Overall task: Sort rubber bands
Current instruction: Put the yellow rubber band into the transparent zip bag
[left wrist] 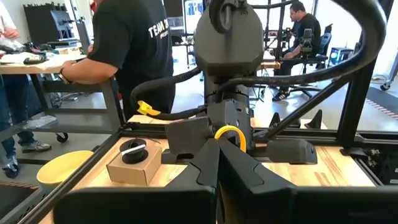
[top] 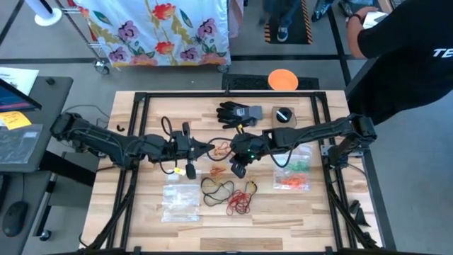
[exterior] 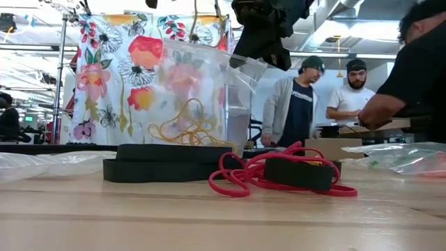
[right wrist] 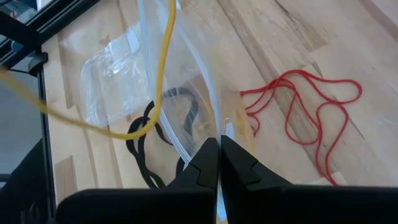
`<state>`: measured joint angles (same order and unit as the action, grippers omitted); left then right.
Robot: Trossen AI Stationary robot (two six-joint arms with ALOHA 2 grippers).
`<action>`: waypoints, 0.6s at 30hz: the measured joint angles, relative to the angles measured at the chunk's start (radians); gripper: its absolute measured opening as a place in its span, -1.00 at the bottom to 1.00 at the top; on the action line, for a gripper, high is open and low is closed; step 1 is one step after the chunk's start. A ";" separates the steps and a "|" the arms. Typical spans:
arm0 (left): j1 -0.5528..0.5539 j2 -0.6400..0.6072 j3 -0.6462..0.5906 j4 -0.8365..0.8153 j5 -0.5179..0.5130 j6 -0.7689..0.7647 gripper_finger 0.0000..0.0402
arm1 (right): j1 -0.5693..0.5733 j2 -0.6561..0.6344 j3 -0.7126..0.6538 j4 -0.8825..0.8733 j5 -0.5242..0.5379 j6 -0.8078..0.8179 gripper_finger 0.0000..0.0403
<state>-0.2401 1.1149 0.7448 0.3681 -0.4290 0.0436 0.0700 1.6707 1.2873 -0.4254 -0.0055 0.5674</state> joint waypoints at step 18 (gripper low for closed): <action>0.000 0.000 0.000 -0.014 -0.055 0.013 -1.00 | 0.002 0.000 0.000 0.000 -0.058 0.030 -0.97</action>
<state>-0.2401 1.1149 0.7448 0.3539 -0.4835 0.0563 0.0723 1.6707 1.2873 -0.4258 -0.0634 0.5975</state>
